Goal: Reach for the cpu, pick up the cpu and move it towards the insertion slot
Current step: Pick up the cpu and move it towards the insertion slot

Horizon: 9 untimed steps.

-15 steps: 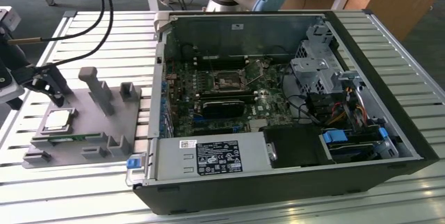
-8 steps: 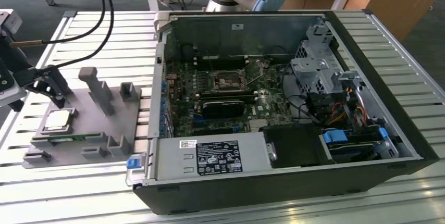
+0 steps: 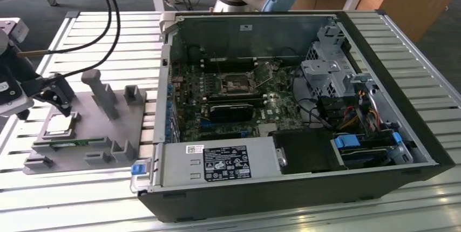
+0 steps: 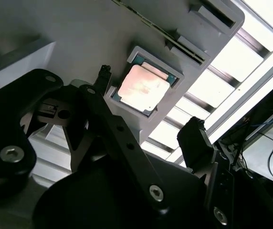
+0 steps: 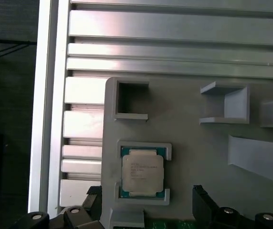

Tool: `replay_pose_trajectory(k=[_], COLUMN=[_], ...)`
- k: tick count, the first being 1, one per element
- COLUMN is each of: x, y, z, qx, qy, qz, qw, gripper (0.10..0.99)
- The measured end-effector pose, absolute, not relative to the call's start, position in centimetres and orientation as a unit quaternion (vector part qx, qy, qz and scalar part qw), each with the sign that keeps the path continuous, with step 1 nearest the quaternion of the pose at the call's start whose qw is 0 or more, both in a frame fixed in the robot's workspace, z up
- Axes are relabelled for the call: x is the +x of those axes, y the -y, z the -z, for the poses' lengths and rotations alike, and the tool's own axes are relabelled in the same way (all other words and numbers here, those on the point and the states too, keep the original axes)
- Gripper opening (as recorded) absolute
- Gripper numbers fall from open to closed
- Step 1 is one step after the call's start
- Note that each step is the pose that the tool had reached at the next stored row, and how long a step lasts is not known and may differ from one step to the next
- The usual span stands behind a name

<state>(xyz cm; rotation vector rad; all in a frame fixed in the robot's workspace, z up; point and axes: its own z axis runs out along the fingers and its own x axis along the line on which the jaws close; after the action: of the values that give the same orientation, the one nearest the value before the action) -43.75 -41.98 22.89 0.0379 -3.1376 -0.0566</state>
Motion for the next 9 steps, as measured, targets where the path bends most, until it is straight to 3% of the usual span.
replay_pose_trajectory(k=[9], x=[-43.75], y=[41.99], z=[-22.11], qx=[0.012], qy=[1.0], qz=[0.018], qw=[0.002], gripper=[0.824])
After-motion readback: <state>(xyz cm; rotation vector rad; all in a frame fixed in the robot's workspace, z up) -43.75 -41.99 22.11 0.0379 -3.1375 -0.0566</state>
